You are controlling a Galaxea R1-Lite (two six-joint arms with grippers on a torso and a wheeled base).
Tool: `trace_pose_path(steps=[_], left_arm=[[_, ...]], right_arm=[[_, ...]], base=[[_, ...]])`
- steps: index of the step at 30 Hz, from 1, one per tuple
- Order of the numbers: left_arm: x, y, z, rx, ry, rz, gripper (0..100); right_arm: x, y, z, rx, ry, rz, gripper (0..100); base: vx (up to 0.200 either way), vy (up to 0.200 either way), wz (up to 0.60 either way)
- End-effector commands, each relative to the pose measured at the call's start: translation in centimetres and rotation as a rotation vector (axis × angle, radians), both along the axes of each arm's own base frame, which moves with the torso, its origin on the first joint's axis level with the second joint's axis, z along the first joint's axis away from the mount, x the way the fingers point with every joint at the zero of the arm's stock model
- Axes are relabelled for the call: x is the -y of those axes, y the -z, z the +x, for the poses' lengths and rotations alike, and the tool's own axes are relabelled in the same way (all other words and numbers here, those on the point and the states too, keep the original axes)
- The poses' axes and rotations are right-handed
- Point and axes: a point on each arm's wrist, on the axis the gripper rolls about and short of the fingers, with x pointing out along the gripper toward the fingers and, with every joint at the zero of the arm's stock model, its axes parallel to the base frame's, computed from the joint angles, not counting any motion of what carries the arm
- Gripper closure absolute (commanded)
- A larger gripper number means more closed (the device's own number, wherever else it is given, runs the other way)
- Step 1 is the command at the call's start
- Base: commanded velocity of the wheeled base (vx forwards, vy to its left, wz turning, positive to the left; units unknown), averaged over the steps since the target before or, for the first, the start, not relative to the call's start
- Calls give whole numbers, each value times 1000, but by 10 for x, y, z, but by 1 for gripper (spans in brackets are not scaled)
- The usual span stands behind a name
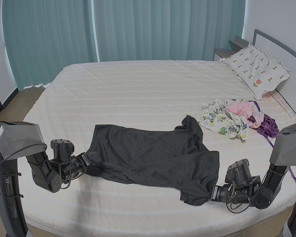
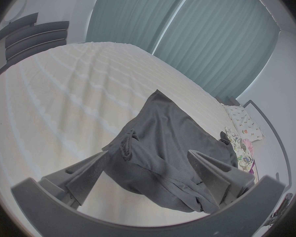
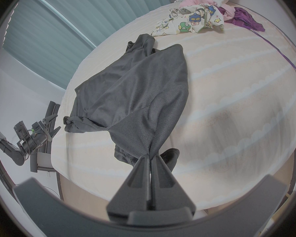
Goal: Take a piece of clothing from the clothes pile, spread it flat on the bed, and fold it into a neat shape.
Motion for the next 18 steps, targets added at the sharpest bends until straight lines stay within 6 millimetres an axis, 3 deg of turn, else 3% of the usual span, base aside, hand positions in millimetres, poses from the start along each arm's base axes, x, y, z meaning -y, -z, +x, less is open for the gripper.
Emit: trace_pose_path(steps=[1,6,7,18], left_arm=[[5,11,13,-7,7,11,0],[5,21,16,-33,33,67,0],[5,21,17,-32,34,70,100],[4,21,18,-84,14,106,100]], right_arm=[[-2,7,-2,-17,-11,-7,100],[-3,7,-2,-3,-10,-1,100],[-3,7,-2,-1,-11,-1,100],[-2,5,-2,4,-7,1,100]], base=[[0,0,0],[0,0,0],[0,0,0],[0,0,0]])
